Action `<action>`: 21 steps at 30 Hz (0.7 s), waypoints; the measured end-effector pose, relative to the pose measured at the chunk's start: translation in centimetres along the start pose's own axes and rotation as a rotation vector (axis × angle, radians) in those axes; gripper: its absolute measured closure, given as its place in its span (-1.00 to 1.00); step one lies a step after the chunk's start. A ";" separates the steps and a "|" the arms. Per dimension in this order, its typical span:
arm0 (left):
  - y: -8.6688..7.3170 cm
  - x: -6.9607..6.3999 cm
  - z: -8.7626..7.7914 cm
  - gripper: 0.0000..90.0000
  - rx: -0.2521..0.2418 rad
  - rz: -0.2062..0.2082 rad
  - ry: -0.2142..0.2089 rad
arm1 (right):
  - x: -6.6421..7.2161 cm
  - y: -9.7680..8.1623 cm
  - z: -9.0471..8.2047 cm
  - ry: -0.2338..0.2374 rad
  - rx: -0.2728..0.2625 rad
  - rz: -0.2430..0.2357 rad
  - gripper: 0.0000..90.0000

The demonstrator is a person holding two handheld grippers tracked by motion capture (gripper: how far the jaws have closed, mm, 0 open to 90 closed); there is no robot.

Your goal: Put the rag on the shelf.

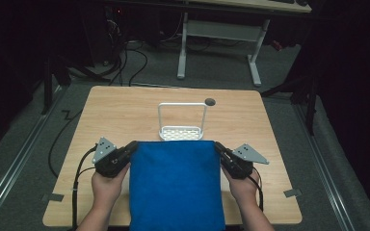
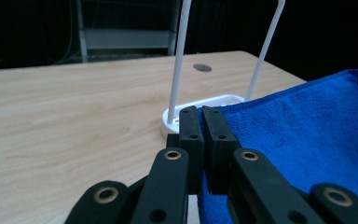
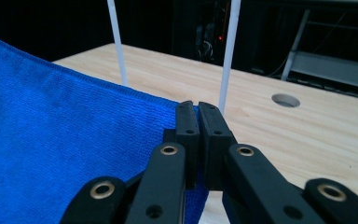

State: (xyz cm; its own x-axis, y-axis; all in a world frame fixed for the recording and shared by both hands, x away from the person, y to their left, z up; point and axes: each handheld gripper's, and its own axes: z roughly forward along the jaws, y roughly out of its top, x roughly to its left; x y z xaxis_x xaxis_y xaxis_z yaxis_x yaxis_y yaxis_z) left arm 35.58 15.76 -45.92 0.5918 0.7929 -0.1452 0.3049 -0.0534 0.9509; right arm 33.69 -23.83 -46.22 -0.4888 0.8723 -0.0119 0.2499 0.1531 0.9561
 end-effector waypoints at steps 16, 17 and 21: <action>2.2 -1.3 -1.9 0.95 -0.110 0.033 -0.015 | 1.1 2.7 -2.4 -0.011 -0.143 -0.021 0.97; 2.2 -1.3 -1.9 0.95 -0.110 0.033 -0.015 | 1.1 2.7 -2.4 -0.011 -0.143 -0.021 0.97; 2.8 -1.6 -2.0 0.95 -0.114 0.034 -0.024 | 1.1 3.5 -3.0 -0.013 -0.168 -0.017 0.97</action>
State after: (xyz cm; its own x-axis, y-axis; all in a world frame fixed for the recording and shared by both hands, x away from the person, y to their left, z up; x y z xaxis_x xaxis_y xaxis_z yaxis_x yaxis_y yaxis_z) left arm 34.02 15.57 -42.48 0.6181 0.7772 -0.1178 0.1983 -0.0092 0.9801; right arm 31.49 -23.70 -42.00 -0.4811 0.8761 -0.0315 0.0981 0.0895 0.9911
